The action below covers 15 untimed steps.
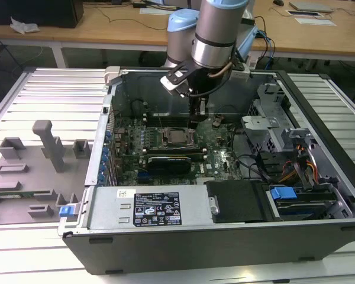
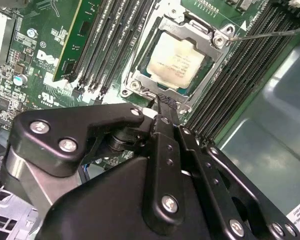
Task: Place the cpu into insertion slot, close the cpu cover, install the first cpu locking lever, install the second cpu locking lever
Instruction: 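Close the cpu cover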
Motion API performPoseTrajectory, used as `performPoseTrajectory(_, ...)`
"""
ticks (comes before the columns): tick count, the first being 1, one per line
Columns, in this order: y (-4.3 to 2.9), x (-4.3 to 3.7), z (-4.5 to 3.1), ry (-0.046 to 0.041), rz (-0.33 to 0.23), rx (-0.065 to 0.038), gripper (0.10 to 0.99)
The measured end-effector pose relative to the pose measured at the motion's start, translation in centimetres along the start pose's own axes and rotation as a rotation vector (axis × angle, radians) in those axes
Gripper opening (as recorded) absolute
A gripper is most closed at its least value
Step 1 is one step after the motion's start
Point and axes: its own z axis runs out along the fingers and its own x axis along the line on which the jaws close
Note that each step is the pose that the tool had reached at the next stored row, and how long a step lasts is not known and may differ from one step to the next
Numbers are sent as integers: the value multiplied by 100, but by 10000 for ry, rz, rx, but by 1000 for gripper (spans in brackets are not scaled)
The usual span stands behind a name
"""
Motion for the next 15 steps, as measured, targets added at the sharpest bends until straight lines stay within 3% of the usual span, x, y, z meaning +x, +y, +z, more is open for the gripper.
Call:
performPoseTrajectory(5, -121, -2, 26, 18, 5, -416, 106)
performPoseTrajectory(10, -307, -8, 59, 54, 7, -884, 106)
performPoseTrajectory(13, -396, -12, 66, 59, 8, -981, 106)
performPoseTrajectory(15, -402, -11, 67, 59, 7, -988, 106)
